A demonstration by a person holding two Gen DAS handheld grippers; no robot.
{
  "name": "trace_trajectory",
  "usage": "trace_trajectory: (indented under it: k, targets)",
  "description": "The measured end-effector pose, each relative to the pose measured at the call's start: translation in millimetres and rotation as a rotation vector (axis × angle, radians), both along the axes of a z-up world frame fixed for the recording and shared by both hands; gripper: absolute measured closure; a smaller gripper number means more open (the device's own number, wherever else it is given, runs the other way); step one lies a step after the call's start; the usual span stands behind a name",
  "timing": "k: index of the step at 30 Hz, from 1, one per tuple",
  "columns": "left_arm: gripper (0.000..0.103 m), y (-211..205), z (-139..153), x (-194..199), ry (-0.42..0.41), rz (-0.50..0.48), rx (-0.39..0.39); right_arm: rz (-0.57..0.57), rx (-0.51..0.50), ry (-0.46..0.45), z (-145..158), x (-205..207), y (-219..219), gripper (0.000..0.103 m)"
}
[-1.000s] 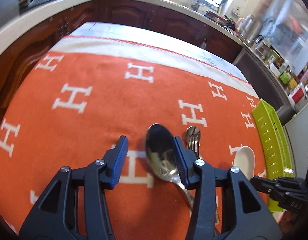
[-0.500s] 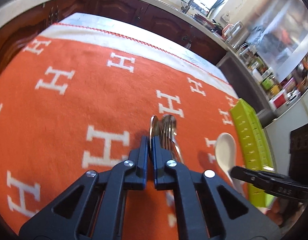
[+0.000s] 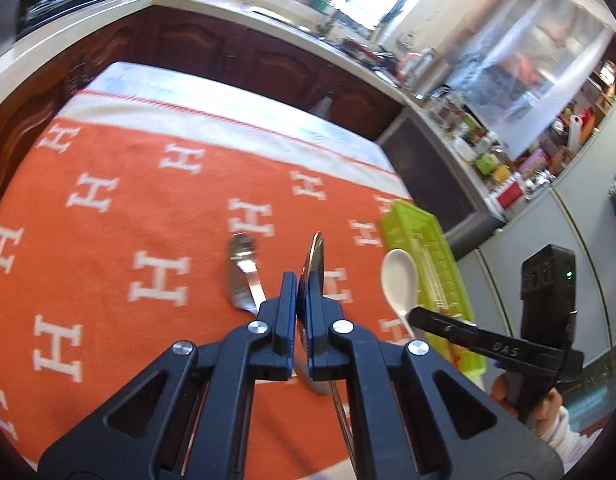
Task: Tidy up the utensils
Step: 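Carry both spoons into the green tray and open both tools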
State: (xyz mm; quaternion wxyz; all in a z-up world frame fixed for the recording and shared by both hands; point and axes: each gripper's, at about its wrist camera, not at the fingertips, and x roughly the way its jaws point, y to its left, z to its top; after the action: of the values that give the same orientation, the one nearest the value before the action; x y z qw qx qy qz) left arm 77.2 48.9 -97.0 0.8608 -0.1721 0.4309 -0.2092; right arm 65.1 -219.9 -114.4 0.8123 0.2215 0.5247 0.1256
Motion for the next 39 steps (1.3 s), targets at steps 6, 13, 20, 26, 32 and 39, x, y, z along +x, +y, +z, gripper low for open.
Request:
trace_trajectory:
  k: [6,13,20,26,32,39]
  targets:
    - [0.102,-68.9,33.0,9.4,-0.019,-0.132,-0.023,-0.128,-0.019,-0.056,28.5,-17.1,-53.8,0.101]
    - [0.101,-170.6,44.2,32.5,-0.01,-0.241,0.015,-0.297,-0.131,-0.063,35.0,-26.5,-134.3,0.101]
    - [0.101,-246.8,24.9,59.7,0.014,-0.276,0.112,-0.353,-0.213,-0.031,17.9,-26.4,-181.2,0.101]
    - [0.101,-283.7,-2.1,73.6,0.002,-0.285,0.258,-0.342,-0.227,0.017,-4.4,-16.9,-187.8,0.101]
    - [0.101,-282.3,-25.2,84.4,0.055,-0.268,0.283,-0.318,-0.192,0.031,-19.0,-2.2,-174.7,0.093]
    - [0.101,-264.7,-16.5,75.7,0.049,-0.254,0.286,-0.308,-0.151,0.057,-28.6,-4.1,-163.4,0.092]
